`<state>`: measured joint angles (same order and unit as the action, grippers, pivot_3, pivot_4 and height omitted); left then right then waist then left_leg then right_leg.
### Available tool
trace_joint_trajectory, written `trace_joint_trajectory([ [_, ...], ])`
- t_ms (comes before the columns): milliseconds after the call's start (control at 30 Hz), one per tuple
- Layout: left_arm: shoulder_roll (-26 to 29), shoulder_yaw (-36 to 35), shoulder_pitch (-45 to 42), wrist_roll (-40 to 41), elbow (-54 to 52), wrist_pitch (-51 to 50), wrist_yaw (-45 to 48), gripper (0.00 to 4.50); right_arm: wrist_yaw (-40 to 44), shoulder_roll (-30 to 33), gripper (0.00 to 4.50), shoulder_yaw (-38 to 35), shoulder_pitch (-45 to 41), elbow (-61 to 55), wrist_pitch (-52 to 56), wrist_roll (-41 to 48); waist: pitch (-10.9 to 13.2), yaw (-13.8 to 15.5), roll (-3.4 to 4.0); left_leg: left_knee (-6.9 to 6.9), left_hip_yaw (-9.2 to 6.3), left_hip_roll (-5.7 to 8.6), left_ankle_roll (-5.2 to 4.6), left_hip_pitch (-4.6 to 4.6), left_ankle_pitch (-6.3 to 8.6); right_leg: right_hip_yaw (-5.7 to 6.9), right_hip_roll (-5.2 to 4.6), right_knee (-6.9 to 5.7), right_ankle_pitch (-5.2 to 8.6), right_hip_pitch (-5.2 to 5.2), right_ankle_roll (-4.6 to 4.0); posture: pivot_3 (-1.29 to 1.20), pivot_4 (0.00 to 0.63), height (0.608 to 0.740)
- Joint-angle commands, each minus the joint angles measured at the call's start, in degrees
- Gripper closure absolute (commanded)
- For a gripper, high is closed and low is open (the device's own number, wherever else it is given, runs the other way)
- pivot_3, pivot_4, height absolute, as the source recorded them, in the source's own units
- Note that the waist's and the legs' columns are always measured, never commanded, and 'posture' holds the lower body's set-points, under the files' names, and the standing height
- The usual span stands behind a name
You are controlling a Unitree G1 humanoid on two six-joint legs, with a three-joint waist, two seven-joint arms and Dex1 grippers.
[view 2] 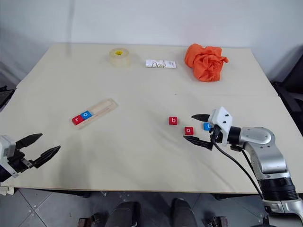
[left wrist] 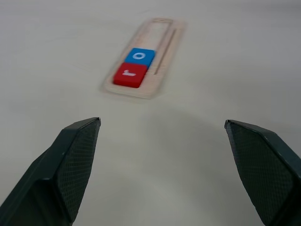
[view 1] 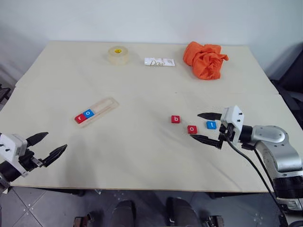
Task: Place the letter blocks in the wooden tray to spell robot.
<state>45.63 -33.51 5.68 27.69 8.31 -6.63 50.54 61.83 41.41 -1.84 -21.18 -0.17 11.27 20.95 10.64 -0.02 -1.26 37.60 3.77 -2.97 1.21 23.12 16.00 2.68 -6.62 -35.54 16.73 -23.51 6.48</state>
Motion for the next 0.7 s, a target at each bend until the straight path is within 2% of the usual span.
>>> trace_joint_trajectory([
  [33,3.1,2.6,-5.6,-1.4,5.3,-0.3,2.3,0.00,0.5,-0.6,0.02,0.2,-1.1,-0.7,-0.8,0.1,0.0,-0.1,0.00,0.01,0.00,0.00,0.00,0.00,0.00,0.01,0.00,-0.03,0.00,0.00,0.00,0.00,0.150,0.740],
  [333,5.7,13.0,-23.5,-7.2,24.5,1.8,8.1,0.00,0.6,0.1,0.02,-0.6,1.5,-3.5,0.0,1.0,0.0,-0.1,0.00,-0.09,0.13,0.01,0.02,0.02,-0.01,0.01,0.07,-0.05,0.00,-0.09,0.01,0.00,0.150,0.740],
  [700,3.5,21.2,-42.4,-15.8,46.4,11.4,10.2,0.00,-2.3,1.8,0.02,-4.5,9.7,-11.1,2.8,2.1,0.0,0.1,-0.02,-0.01,0.17,0.03,0.03,0.04,-0.02,0.01,0.09,-0.09,-0.03,-0.08,0.06,0.00,0.150,0.740],
])
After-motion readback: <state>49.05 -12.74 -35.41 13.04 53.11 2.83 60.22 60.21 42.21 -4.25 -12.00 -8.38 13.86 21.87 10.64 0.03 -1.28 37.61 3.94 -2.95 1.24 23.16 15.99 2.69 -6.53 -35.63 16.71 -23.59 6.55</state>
